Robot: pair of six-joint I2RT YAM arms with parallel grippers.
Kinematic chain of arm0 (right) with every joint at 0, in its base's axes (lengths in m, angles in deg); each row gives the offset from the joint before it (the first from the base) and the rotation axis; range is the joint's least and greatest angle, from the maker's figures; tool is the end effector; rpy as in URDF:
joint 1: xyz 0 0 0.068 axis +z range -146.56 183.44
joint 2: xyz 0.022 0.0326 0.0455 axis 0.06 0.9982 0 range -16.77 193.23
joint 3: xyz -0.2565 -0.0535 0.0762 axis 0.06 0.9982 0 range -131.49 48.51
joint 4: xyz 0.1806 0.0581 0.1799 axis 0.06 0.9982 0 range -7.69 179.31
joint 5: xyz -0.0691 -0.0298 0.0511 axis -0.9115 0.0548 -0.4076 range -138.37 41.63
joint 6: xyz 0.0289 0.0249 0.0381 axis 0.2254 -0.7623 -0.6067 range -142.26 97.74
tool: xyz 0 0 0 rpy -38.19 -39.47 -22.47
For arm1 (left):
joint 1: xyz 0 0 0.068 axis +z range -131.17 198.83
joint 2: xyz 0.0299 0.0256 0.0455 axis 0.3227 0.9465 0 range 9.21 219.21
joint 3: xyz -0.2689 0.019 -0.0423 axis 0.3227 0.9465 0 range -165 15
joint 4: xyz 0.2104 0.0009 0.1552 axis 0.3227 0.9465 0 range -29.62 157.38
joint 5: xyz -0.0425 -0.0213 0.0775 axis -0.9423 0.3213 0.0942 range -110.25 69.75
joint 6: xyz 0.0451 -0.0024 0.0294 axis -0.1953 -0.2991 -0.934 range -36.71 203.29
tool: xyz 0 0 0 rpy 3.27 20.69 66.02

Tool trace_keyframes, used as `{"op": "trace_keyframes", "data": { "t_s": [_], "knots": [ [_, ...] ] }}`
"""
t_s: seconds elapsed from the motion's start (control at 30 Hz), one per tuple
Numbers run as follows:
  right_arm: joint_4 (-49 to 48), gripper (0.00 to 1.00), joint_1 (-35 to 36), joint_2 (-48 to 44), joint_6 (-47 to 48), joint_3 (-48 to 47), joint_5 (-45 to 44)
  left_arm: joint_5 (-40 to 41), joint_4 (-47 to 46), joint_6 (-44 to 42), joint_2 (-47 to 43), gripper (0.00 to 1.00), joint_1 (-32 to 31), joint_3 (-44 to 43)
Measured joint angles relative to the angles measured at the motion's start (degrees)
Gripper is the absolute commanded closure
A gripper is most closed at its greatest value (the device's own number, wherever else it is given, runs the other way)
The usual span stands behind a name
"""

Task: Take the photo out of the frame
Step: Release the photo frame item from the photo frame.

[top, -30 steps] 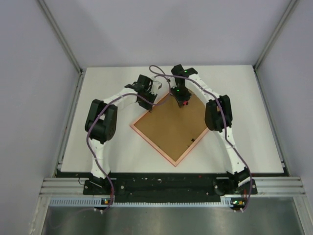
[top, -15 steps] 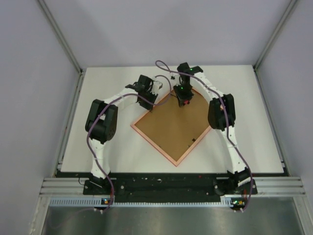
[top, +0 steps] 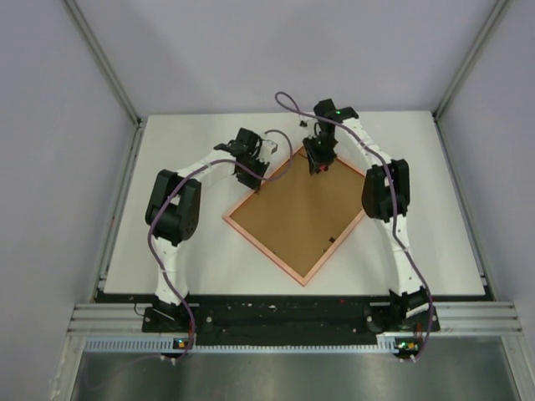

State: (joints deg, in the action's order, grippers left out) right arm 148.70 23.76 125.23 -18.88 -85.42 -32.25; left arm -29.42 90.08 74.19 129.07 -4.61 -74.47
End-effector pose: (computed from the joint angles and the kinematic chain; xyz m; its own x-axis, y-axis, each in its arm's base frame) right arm 0.4730 0.1857 0.1968 -0.8782 -0.3856 -0.2832 -0.4559 0.8539 0.2512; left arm 0.4084 -0.1833 0.1758 -0.7117 0.4786 -0.5143 0.5855 0.8086 -0.0577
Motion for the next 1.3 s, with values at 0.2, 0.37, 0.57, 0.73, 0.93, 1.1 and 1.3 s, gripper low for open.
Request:
{"op": "trace_keyframes", "data": {
  "t_s": [0.2,0.37,0.57,0.73,0.93,1.1,1.3],
  "knots": [
    [-1.4,1.0,-2.3,-2.1,0.1,0.0,-5.7,0.3,3.5,0.0,-0.1,0.99,0.1,-0.6],
    [-2.1,1.0,-3.1,-2.3,0.9,0.0,-8.4,0.7,4.2,0.0,-0.1,0.99,0.0,-0.8],
    [-3.8,1.0,0.8,-2.8,3.1,2.7,-11.1,0.8,4.9,0.0,-0.1,0.98,-0.2,-1.0],
    [-3.1,1.0,4.6,-2.7,4.4,2.4,-10.8,0.9,5.1,-0.1,-0.1,0.98,-0.3,-1.0],
    [-2.3,1.0,5.8,-2.0,5.6,0.2,-10.0,0.7,5.5,-0.1,-0.1,0.98,-0.3,-1.1],
    [-2.1,1.0,5.8,-1.2,5.6,0.0,-10.6,0.7,5.9,-0.2,-0.1,0.98,-0.3,-1.2],
    [-1.6,1.0,5.8,-1.2,6.1,1.2,-10.5,0.6,6.0,-0.5,-0.1,0.98,-0.3,-1.2]
  ]
}}
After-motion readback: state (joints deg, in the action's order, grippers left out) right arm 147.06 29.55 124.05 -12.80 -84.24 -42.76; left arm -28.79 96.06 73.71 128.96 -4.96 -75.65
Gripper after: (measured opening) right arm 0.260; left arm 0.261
